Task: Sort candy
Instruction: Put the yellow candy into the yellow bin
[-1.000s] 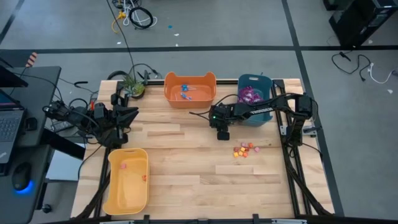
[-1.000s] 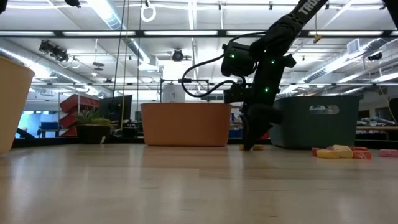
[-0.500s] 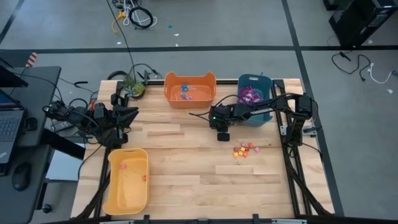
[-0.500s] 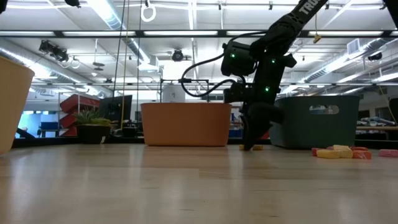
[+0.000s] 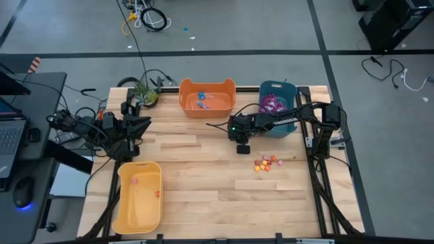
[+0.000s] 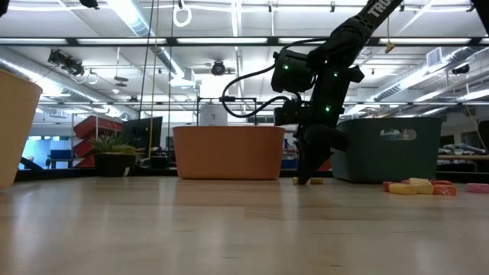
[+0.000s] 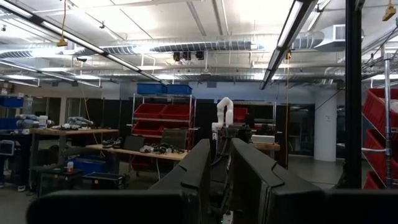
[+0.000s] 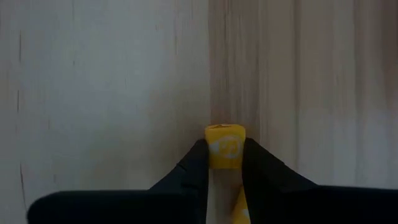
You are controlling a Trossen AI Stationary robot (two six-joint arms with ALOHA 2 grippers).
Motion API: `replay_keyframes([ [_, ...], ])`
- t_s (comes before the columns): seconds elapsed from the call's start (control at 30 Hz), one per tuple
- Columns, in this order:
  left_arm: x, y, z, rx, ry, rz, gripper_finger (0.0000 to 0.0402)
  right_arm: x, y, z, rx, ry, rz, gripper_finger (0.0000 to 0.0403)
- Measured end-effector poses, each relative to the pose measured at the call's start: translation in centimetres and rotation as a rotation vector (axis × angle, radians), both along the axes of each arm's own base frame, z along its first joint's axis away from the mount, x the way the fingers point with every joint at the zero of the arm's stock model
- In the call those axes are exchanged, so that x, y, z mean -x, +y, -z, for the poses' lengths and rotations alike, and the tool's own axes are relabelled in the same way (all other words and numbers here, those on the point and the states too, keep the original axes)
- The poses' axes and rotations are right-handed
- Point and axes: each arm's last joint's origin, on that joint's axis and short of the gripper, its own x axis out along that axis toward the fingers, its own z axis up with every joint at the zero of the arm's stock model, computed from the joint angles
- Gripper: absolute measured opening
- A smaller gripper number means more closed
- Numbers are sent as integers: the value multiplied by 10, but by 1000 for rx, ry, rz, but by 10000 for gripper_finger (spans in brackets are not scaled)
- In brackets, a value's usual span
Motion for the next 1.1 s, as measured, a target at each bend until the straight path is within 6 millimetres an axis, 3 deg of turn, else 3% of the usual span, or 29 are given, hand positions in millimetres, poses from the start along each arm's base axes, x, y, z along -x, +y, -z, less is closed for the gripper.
replay_keyframes([
  [0.27,0,0,0,1,0,0,67,-2,4,-5,-8,-1,-1,65],
  [0.63,0,0,0,3,0,1,67,-21,15,-26,-94,-110,-20,65],
  [1.1,0,0,1,0,9,2,67,-61,57,-58,-150,-557,-198,64],
])
